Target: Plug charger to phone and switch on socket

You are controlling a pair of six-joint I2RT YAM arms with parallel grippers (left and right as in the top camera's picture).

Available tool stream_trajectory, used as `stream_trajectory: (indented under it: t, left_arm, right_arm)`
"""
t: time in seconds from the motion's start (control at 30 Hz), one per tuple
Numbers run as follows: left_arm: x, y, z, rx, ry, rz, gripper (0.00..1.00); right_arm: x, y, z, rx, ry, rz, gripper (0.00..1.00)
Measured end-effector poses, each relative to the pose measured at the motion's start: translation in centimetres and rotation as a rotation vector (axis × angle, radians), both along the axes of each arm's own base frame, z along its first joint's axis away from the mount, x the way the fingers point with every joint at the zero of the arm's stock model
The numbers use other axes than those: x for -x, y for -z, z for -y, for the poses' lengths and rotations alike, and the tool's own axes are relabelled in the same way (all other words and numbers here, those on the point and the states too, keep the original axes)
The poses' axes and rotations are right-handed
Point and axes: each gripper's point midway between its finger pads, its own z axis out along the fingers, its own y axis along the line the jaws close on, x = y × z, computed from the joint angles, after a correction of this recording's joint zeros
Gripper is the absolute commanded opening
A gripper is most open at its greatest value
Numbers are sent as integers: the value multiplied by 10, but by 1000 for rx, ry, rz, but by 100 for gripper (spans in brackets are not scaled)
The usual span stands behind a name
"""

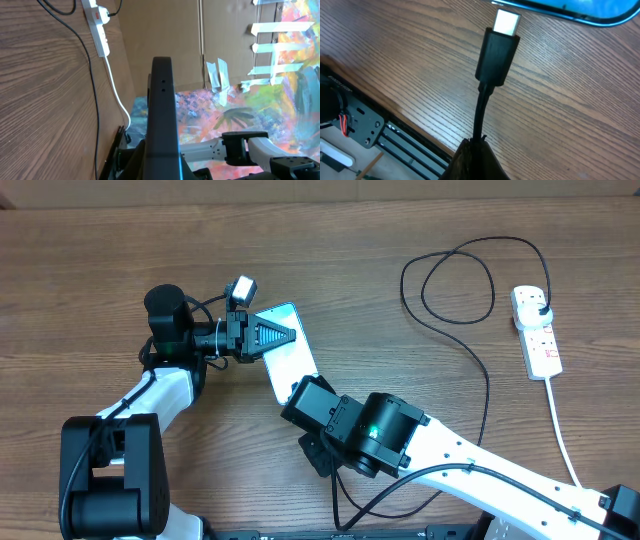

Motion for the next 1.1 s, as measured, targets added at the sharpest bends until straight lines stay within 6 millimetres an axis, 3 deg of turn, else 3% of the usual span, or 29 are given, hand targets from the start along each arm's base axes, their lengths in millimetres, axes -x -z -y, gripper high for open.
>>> stream_trajectory:
  t: [0.43,1.1]
  left_arm:
    - [0,0,0,0,0,7,4]
    - [0,0,0,0,0,-1,4]
  right_arm:
    - [5,-2,-10,-48,-16,-30,4]
    - [7,-1,-7,-34,-15,-38,4]
